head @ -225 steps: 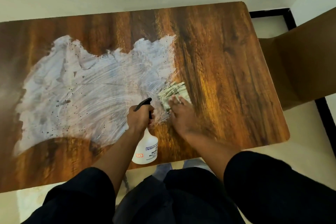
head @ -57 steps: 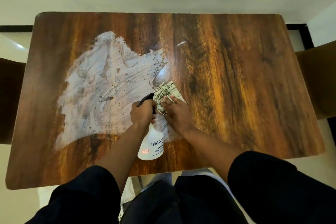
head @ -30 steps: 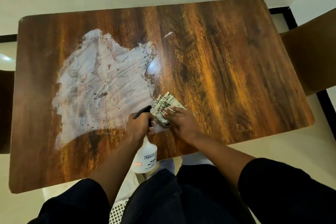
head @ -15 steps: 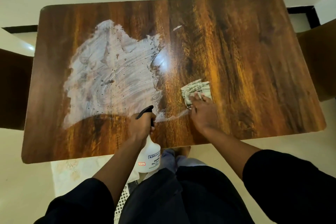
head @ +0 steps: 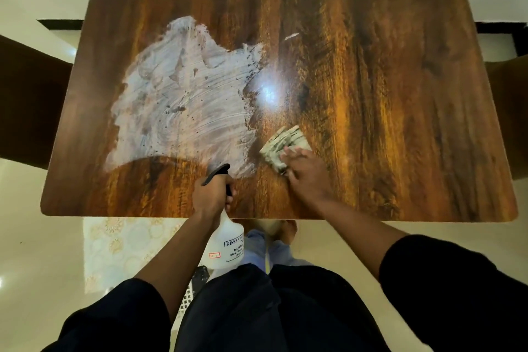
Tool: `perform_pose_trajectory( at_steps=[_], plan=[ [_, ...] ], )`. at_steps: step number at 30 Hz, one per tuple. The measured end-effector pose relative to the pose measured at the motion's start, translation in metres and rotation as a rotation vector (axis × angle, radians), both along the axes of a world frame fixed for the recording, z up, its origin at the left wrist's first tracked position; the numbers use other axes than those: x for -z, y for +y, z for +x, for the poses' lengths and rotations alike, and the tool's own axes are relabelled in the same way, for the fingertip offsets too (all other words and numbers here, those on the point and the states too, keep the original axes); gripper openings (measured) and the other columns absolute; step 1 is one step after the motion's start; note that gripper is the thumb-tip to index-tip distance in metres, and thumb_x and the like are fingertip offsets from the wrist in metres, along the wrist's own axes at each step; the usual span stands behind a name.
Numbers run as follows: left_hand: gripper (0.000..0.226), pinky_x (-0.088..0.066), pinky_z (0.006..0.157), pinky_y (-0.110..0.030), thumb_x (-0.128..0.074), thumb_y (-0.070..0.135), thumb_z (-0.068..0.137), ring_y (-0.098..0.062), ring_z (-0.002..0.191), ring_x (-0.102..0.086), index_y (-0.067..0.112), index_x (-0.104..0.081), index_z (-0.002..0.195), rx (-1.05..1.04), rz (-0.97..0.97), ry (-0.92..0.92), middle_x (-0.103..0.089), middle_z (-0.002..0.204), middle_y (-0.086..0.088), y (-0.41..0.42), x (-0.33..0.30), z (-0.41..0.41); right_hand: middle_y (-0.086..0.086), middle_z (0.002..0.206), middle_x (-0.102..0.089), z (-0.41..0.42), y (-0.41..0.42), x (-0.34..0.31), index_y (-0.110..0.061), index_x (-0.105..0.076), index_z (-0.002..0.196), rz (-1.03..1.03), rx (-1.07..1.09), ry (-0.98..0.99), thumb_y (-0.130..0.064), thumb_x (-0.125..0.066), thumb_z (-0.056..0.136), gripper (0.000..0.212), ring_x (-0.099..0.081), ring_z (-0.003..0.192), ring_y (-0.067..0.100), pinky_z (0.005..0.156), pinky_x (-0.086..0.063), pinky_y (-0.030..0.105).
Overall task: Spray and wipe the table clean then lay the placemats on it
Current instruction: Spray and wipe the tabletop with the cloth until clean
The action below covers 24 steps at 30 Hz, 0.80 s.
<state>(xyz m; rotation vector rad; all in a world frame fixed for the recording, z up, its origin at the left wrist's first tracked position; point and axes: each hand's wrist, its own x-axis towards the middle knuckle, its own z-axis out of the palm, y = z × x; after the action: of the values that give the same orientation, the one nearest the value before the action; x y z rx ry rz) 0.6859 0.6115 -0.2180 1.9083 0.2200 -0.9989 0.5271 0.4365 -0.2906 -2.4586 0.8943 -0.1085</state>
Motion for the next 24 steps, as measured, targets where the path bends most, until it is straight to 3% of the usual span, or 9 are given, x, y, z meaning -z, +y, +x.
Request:
perform_pose_trajectory(
  at_steps=[2,5,8,10,14,16,18,21,24],
  plan=[
    [0.012,-0.037,0.042,-0.027,-0.063,0.007,0.084,-0.017,0.047,-0.046,0.010,-0.075,0.085,-0.041,-0.003,0.002,-0.065,0.066,-0.014,0.003,-0.001,0.005,-0.003,0.144,-0.059,0.001,-0.026,0.002,-0.024,-0.063,0.137,-0.006,0.148,0.014,-0.019,-0.068,0.092,0.045,-0.051,0.134,0.025,0.113,-0.041,0.044],
    [0.028,-0.036,0.041,-0.026,-0.061,0.005,0.089,-0.012,0.043,-0.044,0.029,-0.073,0.098,-0.074,-0.040,-0.012,-0.063,0.064,-0.012,0.006,-0.002,0.015,0.001,0.144,-0.059,0.012,-0.038,-0.001,-0.018,-0.063,0.137,0.068,0.364,-0.007,-0.015,-0.067,0.094,0.043,-0.046,0.139,0.026,0.116,-0.037,0.043],
    [0.034,-0.037,0.043,-0.025,-0.061,0.006,0.092,-0.012,0.045,-0.044,0.030,-0.072,0.114,-0.098,-0.060,-0.017,-0.063,0.067,-0.012,0.010,0.000,0.028,0.001,0.146,-0.057,0.036,-0.013,-0.014,-0.019,-0.060,0.141,0.065,0.431,0.040,-0.015,-0.063,0.097,0.044,-0.042,0.142,0.027,0.117,-0.036,0.043],
    [0.039,-0.037,0.043,-0.025,-0.060,0.007,0.092,-0.012,0.047,-0.044,0.032,-0.070,0.120,-0.104,-0.055,-0.014,-0.063,0.068,-0.012,0.012,0.000,0.038,0.001,0.143,-0.060,0.053,0.010,-0.016,-0.022,-0.059,0.141,0.019,0.348,0.054,-0.014,-0.064,0.096,0.046,-0.046,0.139,0.029,0.112,-0.040,0.047],
    [0.023,-0.037,0.047,-0.029,-0.063,0.009,0.089,-0.014,0.048,-0.045,0.027,-0.074,0.097,-0.142,-0.027,-0.008,-0.063,0.064,-0.011,0.014,0.000,0.058,-0.002,0.135,-0.066,0.085,0.058,-0.012,-0.027,-0.066,0.133,0.001,0.086,0.051,-0.010,-0.063,0.094,0.043,-0.054,0.130,0.028,0.104,-0.049,0.047],
    [0.010,-0.038,0.047,-0.030,-0.065,0.012,0.085,-0.016,0.046,-0.046,0.016,-0.074,0.087,-0.170,0.014,-0.016,-0.062,0.060,-0.010,0.015,0.003,0.071,0.000,0.129,-0.070,0.100,0.083,-0.009,-0.024,-0.072,0.123,-0.025,-0.112,0.016,-0.007,-0.070,0.087,0.040,-0.059,0.122,0.030,0.097,-0.051,0.048],
    [0.010,-0.037,0.044,-0.029,-0.067,0.012,0.083,-0.018,0.043,-0.044,0.004,-0.072,0.079,-0.198,0.047,-0.022,-0.060,0.057,-0.010,0.015,0.005,0.085,-0.003,0.134,-0.068,0.109,0.096,-0.003,-0.025,-0.072,0.121,-0.012,-0.316,-0.002,-0.012,-0.075,0.083,0.040,-0.058,0.126,0.032,0.098,-0.047,0.045],
    [0.015,-0.038,0.045,-0.029,-0.068,0.014,0.083,-0.017,0.043,-0.045,0.003,-0.077,0.089,-0.154,0.040,-0.007,-0.064,0.059,-0.012,0.015,0.007,0.109,-0.009,0.141,-0.062,0.119,0.083,0.004,-0.028,-0.069,0.127,0.041,-0.449,-0.006,-0.018,-0.072,0.088,0.041,-0.052,0.135,0.027,0.104,-0.044,0.046],
    [0.029,-0.039,0.044,-0.028,-0.066,0.015,0.085,-0.017,0.045,-0.043,0.017,-0.079,0.110,-0.068,-0.021,0.027,-0.066,0.066,-0.014,0.014,0.006,0.127,-0.009,0.143,-0.059,0.126,0.053,0.002,-0.029,-0.066,0.132,0.020,-0.399,-0.006,-0.015,-0.071,0.089,0.046,-0.050,0.137,0.022,0.111,-0.043,0.046]
  ],
)
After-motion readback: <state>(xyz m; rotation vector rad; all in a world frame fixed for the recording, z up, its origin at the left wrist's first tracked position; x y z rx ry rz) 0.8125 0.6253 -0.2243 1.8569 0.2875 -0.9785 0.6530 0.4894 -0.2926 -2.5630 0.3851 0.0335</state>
